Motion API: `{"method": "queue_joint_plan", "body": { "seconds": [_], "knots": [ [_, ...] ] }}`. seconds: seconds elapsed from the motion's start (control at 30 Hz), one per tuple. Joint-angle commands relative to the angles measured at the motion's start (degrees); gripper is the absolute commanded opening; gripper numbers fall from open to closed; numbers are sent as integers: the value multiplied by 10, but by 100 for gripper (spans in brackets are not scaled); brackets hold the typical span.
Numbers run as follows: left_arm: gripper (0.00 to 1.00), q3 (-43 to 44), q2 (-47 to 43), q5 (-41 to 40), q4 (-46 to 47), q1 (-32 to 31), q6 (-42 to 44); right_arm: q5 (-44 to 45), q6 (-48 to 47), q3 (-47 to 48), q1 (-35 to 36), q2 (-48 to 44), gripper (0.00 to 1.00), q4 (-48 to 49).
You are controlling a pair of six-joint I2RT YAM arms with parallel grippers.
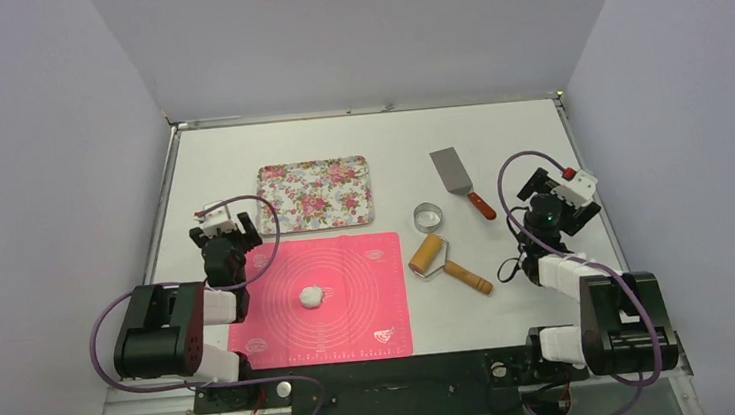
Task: Roll out the dumpling wrappers from the dough
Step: Pick up the rolling pin from the center of the board.
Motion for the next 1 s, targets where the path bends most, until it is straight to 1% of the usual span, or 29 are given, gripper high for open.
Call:
{"method": "queue_joint_plan", "body": {
  "seconds": [0.0,0.03,0.1,0.17,0.2,0.27,0.33,0.37,0.43,0.5,0.53,0.57,0.6,0.63,0.67,0.7,0.73,0.77,0.8,0.83,0.87,0.9,0.93,0.97],
  "knots": [
    [86,11,-3,0,17,-2,-1,40,22,-10,-4,-38,100,5],
    [88,13,-3,5,10,-4,2,42,22,-8,-4,-55,100,-10],
    [89,20,-2,21,0,-6,11,47,32,1,-5,-81,100,-43],
    [89,25,-2,56,-8,-4,20,54,64,17,-5,-112,100,-96],
    [89,27,-3,90,-10,-1,27,45,70,30,-5,-131,100,-125],
    [89,32,-12,125,-21,7,35,21,78,49,-5,-156,100,-163],
    [89,60,-41,132,-87,11,35,0,80,65,-5,-180,100,-194],
    [89,95,-54,132,-165,13,29,-4,78,70,-5,-187,100,-205],
    [88,153,-77,135,-264,17,35,-10,76,84,-5,-206,100,-231],
    [88,183,-94,141,-304,18,47,-15,72,87,-5,-221,100,-241],
    [88,188,-109,164,-311,18,55,-21,71,88,-5,-229,100,-247],
    [87,202,-117,185,-332,18,87,-26,69,93,-4,-233,100,-251],
    [87,216,-133,246,-352,14,105,-38,65,97,-4,-238,100,-264],
    [87,258,-139,281,-425,9,138,-45,63,107,-5,-242,100,-271],
    [87,289,-142,341,-473,-13,164,-60,59,113,-5,-249,100,-289],
    [87,357,-139,374,-567,-30,199,-67,59,126,-5,-251,100,-298],
    [86,392,-127,378,-622,-79,219,-81,59,132,-5,-258,100,-315],
    [85,457,-109,372,-714,-110,261,-89,59,142,-5,-261,100,-323],
    [84,485,-98,366,-751,-172,281,-105,60,147,-5,-267,100,-334],
    [84,533,-74,358,-811,-205,317,-113,61,157,-6,-270,100,-339],
    [84,554,-61,357,-856,-267,331,-130,64,161,-6,-273,100,-353],
    [84,594,-30,357,-874,-293,351,-142,65,175,-7,-273,100,-373],
    [83,613,-13,358,-907,-345,359,-147,67,184,-7,-272,100,-387],
    [83,651,26,358,-921,-367,370,-152,68,203,-9,-269,100,-413]
  ]
}}
